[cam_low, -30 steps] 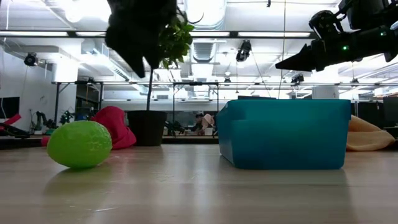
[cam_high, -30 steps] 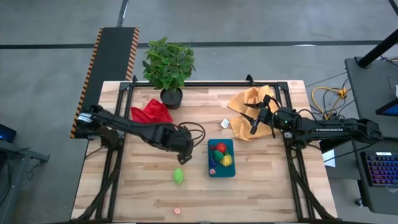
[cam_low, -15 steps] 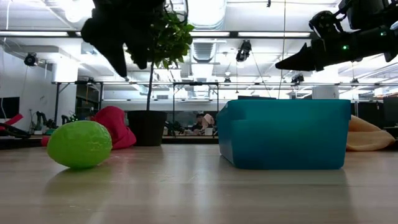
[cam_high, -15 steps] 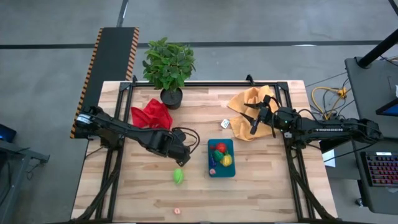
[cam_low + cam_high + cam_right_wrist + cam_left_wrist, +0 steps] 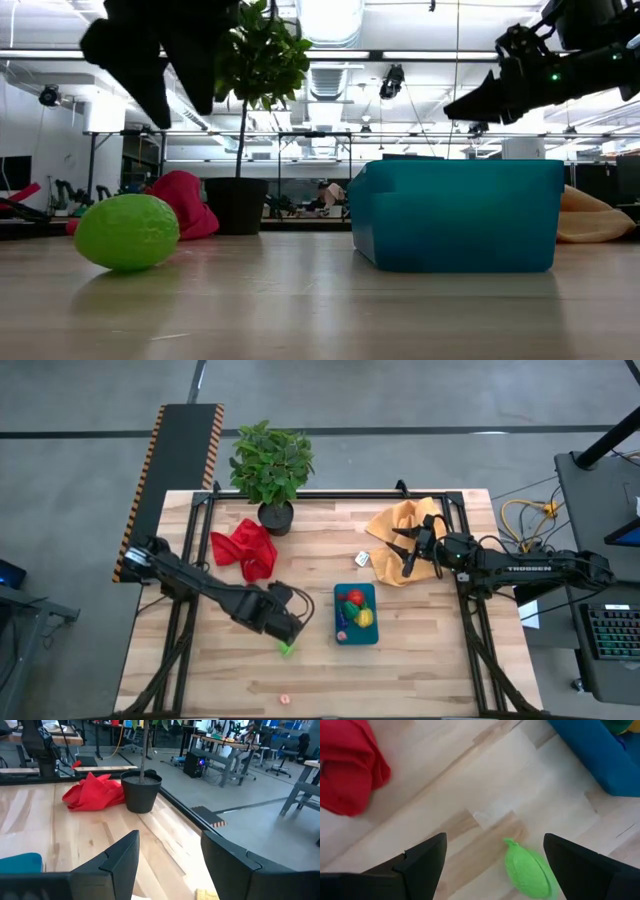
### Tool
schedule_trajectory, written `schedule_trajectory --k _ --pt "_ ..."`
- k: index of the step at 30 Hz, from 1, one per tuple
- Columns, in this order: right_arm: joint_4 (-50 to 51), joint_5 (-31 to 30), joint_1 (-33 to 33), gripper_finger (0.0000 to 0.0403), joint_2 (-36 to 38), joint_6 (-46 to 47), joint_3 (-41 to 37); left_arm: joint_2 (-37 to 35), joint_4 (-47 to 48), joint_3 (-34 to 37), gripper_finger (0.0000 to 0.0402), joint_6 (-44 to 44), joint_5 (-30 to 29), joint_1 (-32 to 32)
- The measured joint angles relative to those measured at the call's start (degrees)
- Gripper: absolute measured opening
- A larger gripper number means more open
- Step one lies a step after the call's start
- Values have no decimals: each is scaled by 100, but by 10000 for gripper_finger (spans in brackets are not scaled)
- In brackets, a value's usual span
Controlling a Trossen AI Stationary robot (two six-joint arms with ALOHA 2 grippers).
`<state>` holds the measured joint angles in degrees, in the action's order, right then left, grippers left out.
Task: Pick and placing Produce into tupperware
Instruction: Put the green melon into the blue bin
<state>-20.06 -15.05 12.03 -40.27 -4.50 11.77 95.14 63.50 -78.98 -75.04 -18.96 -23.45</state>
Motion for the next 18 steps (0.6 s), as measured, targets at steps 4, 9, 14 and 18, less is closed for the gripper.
schedule_trajectory --k 4,9,14,18 --pt "16 0 0 206 0 -1 0 115 1 0 317 -446 1 -122" --pt "16 0 0 206 0 -42 0 255 -29 0 317 -871 126 -251" --pt "16 0 0 206 -1 -43 0 318 -74 -2 317 -1010 364 -305" --pt "14 0 0 206 0 -43 0 315 -98 -7 317 -629 269 -312"
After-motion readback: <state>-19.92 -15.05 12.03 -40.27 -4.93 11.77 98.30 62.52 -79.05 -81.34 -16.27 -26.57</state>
